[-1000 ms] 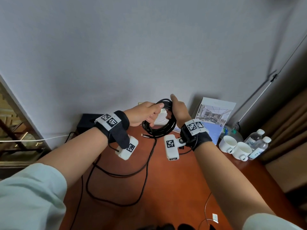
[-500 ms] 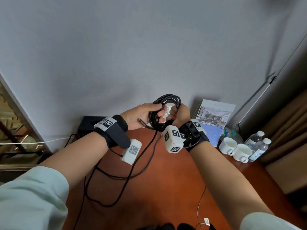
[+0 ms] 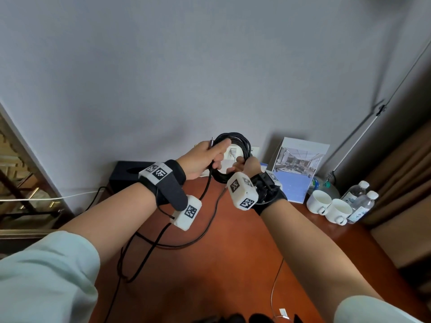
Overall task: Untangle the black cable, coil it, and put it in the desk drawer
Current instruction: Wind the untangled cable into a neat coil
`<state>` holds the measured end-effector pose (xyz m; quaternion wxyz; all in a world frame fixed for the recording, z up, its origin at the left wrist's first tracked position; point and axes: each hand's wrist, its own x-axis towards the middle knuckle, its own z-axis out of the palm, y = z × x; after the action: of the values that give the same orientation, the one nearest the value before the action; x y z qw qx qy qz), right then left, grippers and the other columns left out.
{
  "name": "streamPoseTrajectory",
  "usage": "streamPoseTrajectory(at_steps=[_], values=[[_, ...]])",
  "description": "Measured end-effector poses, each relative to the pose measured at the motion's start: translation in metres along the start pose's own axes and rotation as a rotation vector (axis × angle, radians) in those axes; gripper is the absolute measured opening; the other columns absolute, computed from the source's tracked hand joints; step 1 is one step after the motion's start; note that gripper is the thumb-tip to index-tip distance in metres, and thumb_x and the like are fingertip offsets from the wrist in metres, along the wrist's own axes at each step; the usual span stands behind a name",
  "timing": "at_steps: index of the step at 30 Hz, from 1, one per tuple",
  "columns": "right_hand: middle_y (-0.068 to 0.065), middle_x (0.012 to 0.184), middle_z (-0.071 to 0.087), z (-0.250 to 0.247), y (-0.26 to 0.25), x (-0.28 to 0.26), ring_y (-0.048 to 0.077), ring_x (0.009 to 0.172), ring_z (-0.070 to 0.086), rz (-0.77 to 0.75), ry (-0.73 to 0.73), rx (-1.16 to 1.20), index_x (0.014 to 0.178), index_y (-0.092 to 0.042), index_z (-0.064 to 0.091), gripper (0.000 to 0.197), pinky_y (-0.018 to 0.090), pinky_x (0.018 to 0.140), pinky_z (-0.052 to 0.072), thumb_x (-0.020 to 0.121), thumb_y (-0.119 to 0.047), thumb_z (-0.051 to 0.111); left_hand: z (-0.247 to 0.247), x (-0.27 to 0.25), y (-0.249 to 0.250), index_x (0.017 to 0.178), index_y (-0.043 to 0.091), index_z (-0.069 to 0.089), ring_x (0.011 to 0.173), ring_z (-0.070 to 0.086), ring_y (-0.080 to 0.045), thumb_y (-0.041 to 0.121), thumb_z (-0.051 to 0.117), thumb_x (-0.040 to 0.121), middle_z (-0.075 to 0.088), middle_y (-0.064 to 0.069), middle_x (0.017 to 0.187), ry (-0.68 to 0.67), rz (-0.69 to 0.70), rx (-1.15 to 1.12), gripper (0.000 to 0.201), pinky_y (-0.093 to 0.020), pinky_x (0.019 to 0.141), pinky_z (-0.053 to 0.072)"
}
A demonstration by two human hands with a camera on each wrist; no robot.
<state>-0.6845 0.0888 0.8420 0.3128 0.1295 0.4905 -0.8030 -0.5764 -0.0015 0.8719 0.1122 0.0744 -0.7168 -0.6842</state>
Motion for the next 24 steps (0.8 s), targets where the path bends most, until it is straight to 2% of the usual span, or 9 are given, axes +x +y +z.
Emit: streamPoseTrajectory(at_steps=[2, 5, 10, 13, 16, 20, 22, 24], values=[[-0.003, 0.039, 0.028, 0.001, -0.004, -0.006, 0.011, 0.028, 0.017, 0.018, -0.077, -0.076, 0.061, -0.014, 0.039, 0.034, 0.014, 0.038, 0.028, 0.092, -0.012, 0.026, 0.000, 0.000, 0.001, 0.061, 0.021, 0.034, 0.045, 0.025, -0.010, 0.036, 0.047, 0.099, 0.022, 0.008, 0.052, 0.079, -0.034, -0.022, 0.042, -0.028, 0.062, 0.036], [-0.001, 0.038, 0.028, -0.001, -0.014, -0.009, 0.014, 0.031, 0.022, -0.022, -0.202, -0.237, 0.055, -0.012, 0.040, 0.040, 0.021, 0.046, 0.030, 0.093, -0.020, 0.030, -0.006, -0.001, 0.004, 0.060, 0.022, 0.031, 0.044, 0.021, -0.009, 0.035, 0.047, 0.099, 0.019, 0.009, 0.050, 0.078, -0.061, -0.022, 0.044, -0.025, 0.058, 0.034], [0.002, 0.039, 0.042, 0.007, -0.033, -0.021, 0.017, 0.035, 0.037, -0.350, -0.310, -0.769, 0.058, -0.006, 0.055, 0.061, 0.025, 0.049, 0.040, 0.098, -0.048, 0.036, -0.013, -0.004, 0.011, 0.062, 0.022, 0.032, 0.044, 0.021, -0.009, 0.037, 0.044, 0.100, 0.020, 0.010, 0.051, 0.018, -0.117, 0.123, 0.042, -0.023, 0.056, 0.039], [0.002, 0.042, 0.039, 0.015, -0.040, -0.034, 0.017, 0.038, 0.037, -0.450, -0.405, -1.077, 0.059, -0.008, 0.054, 0.068, 0.026, 0.052, 0.041, 0.094, -0.062, 0.033, -0.012, -0.006, 0.013, 0.069, 0.016, 0.039, 0.043, 0.022, -0.009, 0.040, 0.043, 0.099, 0.022, 0.012, 0.048, -0.031, -0.151, 0.198, 0.039, -0.023, 0.057, 0.040], [-0.002, 0.045, 0.027, 0.018, -0.041, -0.039, 0.015, 0.040, 0.024, -0.360, -0.493, -1.201, 0.057, -0.014, 0.045, 0.068, 0.026, 0.052, 0.037, 0.089, -0.072, 0.029, -0.011, -0.007, 0.017, 0.064, 0.018, 0.034, 0.041, 0.022, -0.008, 0.043, 0.041, 0.099, 0.024, 0.013, 0.045, -0.022, -0.175, 0.220, 0.044, -0.023, 0.056, 0.040], [-0.004, 0.049, 0.018, 0.015, -0.039, -0.040, 0.016, 0.044, 0.017, -0.212, -0.570, -1.225, 0.056, -0.017, 0.040, 0.068, 0.026, 0.051, 0.032, 0.082, -0.080, 0.031, -0.012, -0.006, 0.017, 0.067, 0.013, 0.041, 0.038, 0.025, -0.008, 0.057, 0.034, 0.096, 0.027, 0.012, 0.042, -0.005, -0.211, 0.263, 0.053, -0.025, 0.055, 0.039], [-0.002, 0.052, 0.015, 0.015, -0.039, -0.040, 0.017, 0.048, 0.014, -0.144, -0.636, -1.219, 0.059, -0.016, 0.042, 0.071, 0.025, 0.050, 0.034, 0.081, -0.082, 0.027, -0.013, -0.005, 0.013, 0.070, 0.012, 0.042, 0.038, 0.027, -0.010, 0.069, 0.024, 0.091, 0.025, 0.007, 0.045, -0.007, -0.226, 0.347, 0.064, -0.029, 0.060, 0.045], [-0.001, 0.052, 0.015, 0.015, -0.039, -0.041, 0.017, 0.048, 0.012, -0.102, -0.689, -1.227, 0.061, -0.016, 0.043, 0.074, 0.023, 0.047, 0.035, 0.081, -0.084, 0.022, -0.011, -0.004, 0.010, 0.076, 0.017, 0.036, 0.036, 0.028, -0.010, 0.078, 0.013, 0.085, 0.025, 0.004, 0.046, -0.006, -0.223, 0.425, 0.065, -0.036, 0.070, 0.049]])
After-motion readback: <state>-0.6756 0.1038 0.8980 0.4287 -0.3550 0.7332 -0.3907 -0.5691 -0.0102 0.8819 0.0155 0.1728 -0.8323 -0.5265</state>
